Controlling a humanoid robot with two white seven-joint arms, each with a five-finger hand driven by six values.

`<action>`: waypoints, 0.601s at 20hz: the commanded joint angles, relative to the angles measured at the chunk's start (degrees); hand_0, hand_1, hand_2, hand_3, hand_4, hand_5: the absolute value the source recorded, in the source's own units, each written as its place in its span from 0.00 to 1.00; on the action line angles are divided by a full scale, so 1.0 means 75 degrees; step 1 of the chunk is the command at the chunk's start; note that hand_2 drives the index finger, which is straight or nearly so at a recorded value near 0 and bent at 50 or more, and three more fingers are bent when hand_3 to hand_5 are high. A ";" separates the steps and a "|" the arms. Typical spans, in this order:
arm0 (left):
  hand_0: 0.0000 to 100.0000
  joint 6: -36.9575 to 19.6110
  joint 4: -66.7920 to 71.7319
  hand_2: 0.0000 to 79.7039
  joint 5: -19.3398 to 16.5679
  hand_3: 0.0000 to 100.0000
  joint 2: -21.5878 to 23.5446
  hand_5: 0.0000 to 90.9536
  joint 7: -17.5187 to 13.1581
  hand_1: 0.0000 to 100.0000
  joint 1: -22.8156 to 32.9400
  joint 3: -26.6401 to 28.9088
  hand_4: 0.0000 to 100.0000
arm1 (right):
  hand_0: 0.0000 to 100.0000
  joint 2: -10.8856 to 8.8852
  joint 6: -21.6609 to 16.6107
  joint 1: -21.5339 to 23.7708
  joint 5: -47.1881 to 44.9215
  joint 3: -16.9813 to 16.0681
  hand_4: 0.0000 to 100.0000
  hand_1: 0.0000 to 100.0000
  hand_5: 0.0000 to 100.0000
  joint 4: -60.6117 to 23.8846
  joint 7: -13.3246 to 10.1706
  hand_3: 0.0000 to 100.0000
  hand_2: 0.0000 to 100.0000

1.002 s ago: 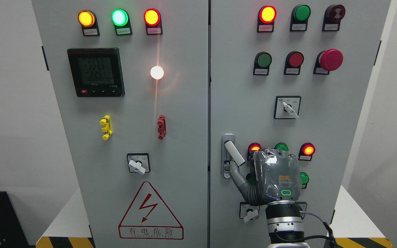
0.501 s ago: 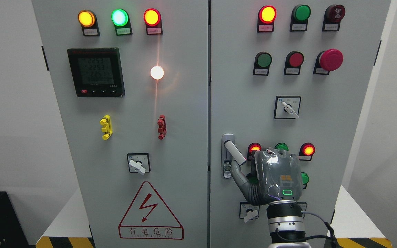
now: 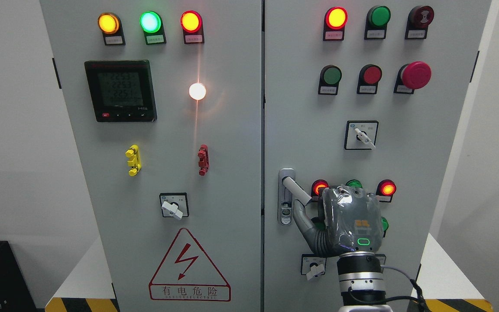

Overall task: Release door handle
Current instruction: 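Rotate the gripped handle outward to horizontal with the right hand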

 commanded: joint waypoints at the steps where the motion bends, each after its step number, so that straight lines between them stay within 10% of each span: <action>1: 0.12 0.0004 0.0006 0.00 0.0000 0.00 0.0000 0.00 -0.0007 0.56 0.0140 0.0000 0.00 | 0.51 0.0012 -0.0002 0.0001 -0.0002 -0.0022 1.00 0.34 0.99 -0.0022 -0.0023 1.00 0.93; 12: 0.12 0.0004 0.0006 0.00 0.0000 0.00 0.0000 0.00 -0.0007 0.56 0.0140 0.0000 0.00 | 0.51 0.0012 -0.0002 -0.0011 0.0010 -0.0127 1.00 0.33 0.99 -0.0022 -0.0035 1.00 0.93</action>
